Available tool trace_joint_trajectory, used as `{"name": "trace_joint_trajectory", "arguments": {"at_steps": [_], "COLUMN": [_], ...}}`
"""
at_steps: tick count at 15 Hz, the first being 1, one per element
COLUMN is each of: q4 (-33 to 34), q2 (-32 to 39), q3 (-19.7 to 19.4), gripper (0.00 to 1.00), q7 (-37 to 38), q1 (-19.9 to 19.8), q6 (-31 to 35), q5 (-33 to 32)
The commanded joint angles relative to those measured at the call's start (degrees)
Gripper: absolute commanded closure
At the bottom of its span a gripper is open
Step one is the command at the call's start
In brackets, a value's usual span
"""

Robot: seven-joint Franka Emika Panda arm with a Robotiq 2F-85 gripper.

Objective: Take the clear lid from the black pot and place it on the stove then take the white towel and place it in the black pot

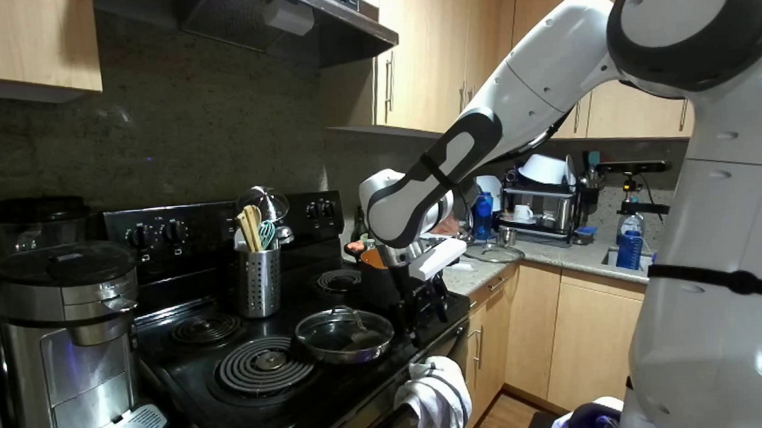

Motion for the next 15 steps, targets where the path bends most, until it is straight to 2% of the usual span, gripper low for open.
{"name": "trace_joint_trajectory", "arguments": {"at_steps": [1,8,15], "q4": [0.21,1.60,2.90], "q2": [4.32,14.17,18.61], "q3": [-1.12,-2.55,-3.77], "gripper": [0.00,0.00,0.00], "q7": [-0.93,-1.32,-1.30], "q1": [-1.18,-1.63,-1.74], "q6": [4.97,13.56,19.47], "q5": [-0.02,0.78,0.12]}}
